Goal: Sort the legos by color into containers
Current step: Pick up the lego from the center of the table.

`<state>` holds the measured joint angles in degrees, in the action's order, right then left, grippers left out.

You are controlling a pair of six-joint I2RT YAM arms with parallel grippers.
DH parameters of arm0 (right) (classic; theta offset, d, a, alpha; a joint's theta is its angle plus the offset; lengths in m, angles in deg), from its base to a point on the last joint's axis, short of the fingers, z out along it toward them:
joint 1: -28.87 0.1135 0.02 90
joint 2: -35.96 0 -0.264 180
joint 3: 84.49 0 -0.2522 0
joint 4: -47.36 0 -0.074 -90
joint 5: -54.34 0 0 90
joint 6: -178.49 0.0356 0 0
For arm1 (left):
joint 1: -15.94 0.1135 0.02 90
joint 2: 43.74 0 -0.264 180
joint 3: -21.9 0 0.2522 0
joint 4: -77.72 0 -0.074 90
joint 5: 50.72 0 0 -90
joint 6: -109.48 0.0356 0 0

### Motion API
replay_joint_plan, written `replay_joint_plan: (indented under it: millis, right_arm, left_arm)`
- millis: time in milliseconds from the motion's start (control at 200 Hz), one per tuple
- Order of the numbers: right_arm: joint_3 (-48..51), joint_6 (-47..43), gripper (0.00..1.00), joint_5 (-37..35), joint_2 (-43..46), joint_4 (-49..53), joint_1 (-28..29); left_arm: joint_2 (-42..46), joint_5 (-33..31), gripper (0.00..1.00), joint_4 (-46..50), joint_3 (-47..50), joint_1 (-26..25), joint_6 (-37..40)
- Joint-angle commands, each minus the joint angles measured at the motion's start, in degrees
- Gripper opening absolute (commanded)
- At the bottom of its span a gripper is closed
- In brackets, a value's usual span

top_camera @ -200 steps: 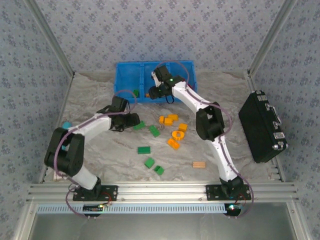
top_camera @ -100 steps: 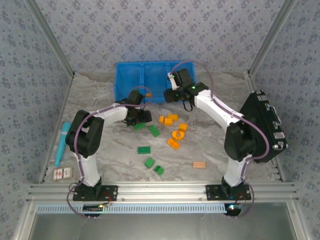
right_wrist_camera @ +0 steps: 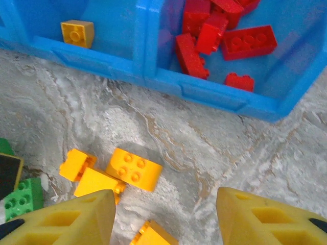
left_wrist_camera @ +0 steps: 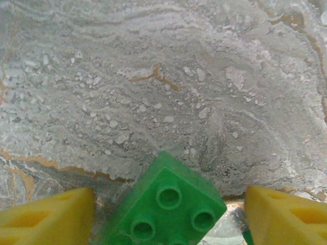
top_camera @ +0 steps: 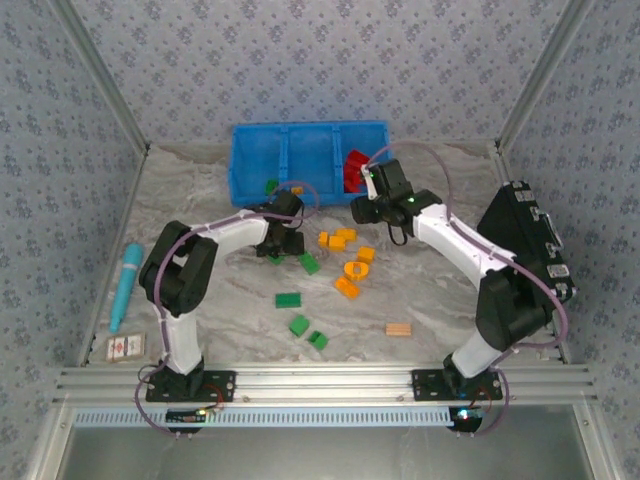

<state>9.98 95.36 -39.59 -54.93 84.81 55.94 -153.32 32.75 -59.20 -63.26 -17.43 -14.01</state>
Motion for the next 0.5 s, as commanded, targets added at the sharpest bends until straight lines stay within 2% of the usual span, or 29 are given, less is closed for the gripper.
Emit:
replay_joint_plan:
  millis: [0, 165, 495]
  right_arm:
    - [2.90, 1.84, 0.56, -1.16, 3.13, -0.60, -0.79]
    - [6.01, 2.27, 0.56, -1.47, 5.76, 0.08, -1.92]
    - [12.28, 6.98, 0.56, -2.73, 10.93, 3.49, -1.62]
  left_arm:
    - [-2.22, -0.48, 0.72, 3.47, -0.25, -1.26, 0.27]
    - [-2.17, -0.58, 0.65, 3.06, 1.47, -1.55, 0.01]
    - [-0.89, 0.02, 0.40, 1.20, 4.88, -1.58, 1.95]
